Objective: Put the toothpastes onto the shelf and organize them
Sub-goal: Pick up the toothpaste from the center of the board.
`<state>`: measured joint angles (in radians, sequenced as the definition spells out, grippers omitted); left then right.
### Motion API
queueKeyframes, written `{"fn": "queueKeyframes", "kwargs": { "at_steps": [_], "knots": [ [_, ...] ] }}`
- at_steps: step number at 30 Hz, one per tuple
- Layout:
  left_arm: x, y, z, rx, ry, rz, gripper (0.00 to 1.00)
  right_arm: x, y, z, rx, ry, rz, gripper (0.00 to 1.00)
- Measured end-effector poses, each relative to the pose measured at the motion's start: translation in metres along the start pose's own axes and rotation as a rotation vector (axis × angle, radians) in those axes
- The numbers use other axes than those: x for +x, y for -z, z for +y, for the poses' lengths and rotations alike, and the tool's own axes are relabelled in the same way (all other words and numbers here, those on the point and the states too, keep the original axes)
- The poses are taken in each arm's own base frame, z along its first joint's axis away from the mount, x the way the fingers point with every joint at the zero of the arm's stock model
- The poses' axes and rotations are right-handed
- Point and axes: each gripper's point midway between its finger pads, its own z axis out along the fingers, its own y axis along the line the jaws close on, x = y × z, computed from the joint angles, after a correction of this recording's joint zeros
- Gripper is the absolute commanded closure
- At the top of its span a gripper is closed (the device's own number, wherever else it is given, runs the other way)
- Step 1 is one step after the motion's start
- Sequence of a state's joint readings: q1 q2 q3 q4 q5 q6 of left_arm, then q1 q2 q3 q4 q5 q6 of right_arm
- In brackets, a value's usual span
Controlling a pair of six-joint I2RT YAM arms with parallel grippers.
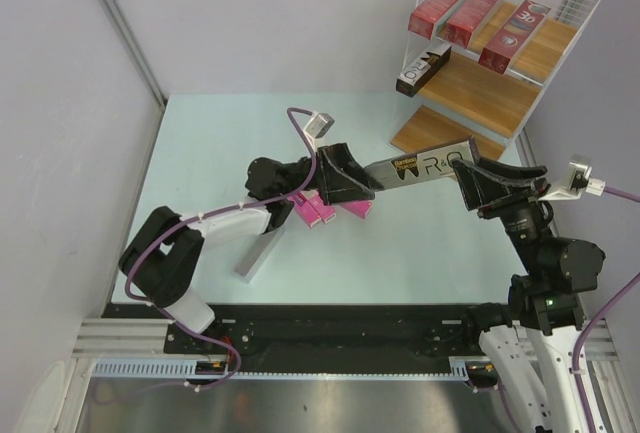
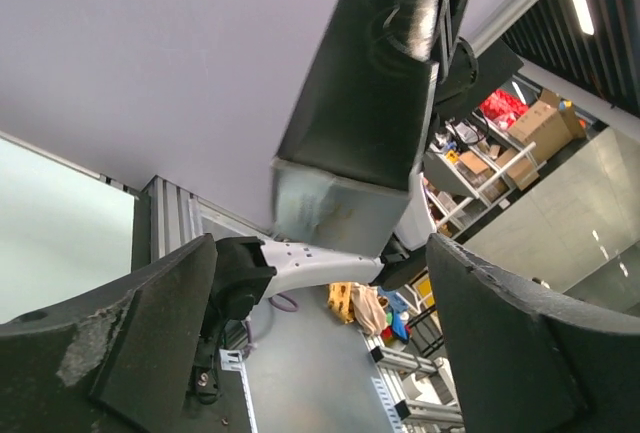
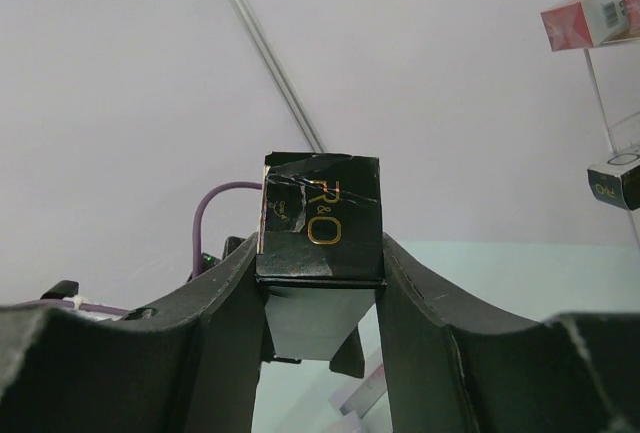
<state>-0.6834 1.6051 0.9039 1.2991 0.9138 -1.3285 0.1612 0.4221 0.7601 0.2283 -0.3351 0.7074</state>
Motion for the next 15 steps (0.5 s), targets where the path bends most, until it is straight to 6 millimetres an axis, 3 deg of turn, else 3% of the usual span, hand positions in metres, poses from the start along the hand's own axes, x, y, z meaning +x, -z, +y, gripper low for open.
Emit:
{"fn": "queueKeyframes", "kwargs": {
  "at_steps": [9, 13, 15],
  "knots": [
    [-0.012, -0.011, -0.018, 0.05, -0.052, 0.003, 0.34, 0.006, -0.001, -0.002, 0.004, -0.015, 0.025, 0.88],
    [-0.013, -0.014, -0.019, 0.055, -0.053, 0.006, 0.51, 0.005, -0.001, -0.001, 0.001, -0.029, 0.023, 0.87],
    [-0.012, -0.014, -0.016, 0.052, -0.048, 0.007, 0.54, 0.005, -0.001, 0.0, -0.001, -0.032, 0.023, 0.85]
  ]
}}
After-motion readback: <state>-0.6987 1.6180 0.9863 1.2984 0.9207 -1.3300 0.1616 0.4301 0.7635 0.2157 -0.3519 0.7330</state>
